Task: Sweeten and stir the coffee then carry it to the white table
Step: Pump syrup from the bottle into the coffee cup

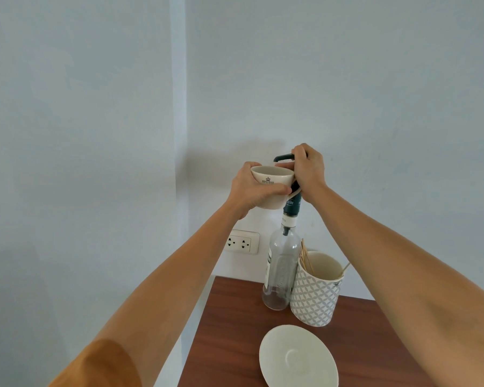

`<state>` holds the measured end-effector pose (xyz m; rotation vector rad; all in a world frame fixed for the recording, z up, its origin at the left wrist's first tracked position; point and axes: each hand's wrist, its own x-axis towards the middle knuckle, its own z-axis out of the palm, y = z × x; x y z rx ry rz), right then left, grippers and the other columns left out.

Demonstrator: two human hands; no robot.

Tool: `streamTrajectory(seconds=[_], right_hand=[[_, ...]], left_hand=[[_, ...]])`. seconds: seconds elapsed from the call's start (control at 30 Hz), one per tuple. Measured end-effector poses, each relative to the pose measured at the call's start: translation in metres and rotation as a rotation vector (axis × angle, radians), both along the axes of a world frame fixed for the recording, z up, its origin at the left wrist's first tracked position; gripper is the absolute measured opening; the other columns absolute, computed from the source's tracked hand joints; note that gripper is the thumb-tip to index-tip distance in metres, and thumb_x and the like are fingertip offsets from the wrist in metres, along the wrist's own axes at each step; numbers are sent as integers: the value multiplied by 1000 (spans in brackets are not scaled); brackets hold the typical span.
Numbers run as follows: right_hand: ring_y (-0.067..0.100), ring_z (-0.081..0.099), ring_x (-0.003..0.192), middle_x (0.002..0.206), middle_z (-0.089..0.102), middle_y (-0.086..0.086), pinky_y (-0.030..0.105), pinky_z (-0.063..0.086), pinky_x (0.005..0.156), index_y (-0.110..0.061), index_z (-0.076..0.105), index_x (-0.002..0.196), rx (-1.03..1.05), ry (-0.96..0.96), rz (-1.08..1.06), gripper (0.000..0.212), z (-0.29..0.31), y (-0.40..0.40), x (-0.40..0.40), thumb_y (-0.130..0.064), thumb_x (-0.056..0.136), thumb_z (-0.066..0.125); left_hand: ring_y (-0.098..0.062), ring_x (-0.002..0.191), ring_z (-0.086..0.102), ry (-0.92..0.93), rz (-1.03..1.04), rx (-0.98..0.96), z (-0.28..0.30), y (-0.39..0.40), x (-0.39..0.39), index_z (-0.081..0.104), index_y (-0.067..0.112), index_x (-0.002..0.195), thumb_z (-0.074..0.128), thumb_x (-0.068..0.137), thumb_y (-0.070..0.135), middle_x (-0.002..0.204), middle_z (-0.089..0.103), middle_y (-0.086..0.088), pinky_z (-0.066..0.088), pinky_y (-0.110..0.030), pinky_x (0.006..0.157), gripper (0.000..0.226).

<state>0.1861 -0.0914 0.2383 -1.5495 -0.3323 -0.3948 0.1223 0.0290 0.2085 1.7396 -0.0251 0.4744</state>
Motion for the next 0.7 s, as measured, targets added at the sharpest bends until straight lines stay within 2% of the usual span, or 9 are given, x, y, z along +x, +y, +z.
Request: streamTrajectory(seconds=[0.07, 0.17, 0.33, 0.43, 0.7], right_hand=[[23, 76, 64, 87, 78, 19, 36, 50, 64, -15, 50, 76, 25, 23, 18, 13, 3, -1, 0, -21, 86, 45], [24, 77, 66, 83, 79, 13, 35, 50, 64, -13, 51, 80, 50, 31, 41, 12, 6, -2, 0, -22, 86, 46], [26, 78, 69, 58, 72, -1, 34, 49, 61, -17, 41, 63, 44, -1, 35, 23, 4, 0, -1, -16, 86, 44], [27, 78, 71, 46, 65, -7, 33, 48, 59, -18, 38, 61, 28, -8, 32, 27, 3, 1, -3, -14, 87, 43], [23, 75, 60, 57, 67, 8, 26, 45, 50, -16, 39, 59, 0, -13, 5, 25, 0, 0, 1, -12, 84, 42]], left_hand=[[-14, 95, 61, -3, -4, -3, 3, 0, 0, 48, 22, 120, 91, 51, 28, 112, 61, 1, 50, -25, 66, 82], [-14, 96, 61, -14, -7, 11, 5, -1, 2, 48, 21, 121, 87, 45, 33, 112, 61, 1, 50, -25, 66, 86], [-16, 99, 63, -18, 2, 20, 2, 0, 5, 48, 21, 121, 88, 44, 34, 113, 62, 0, 51, -26, 68, 88], [-16, 98, 63, -24, 3, 21, 0, 2, 6, 49, 21, 120, 88, 44, 34, 112, 63, 0, 52, -27, 68, 87], [-17, 100, 64, -20, -2, 15, -3, 2, 8, 49, 22, 119, 89, 45, 34, 112, 63, 0, 54, -28, 70, 85]])
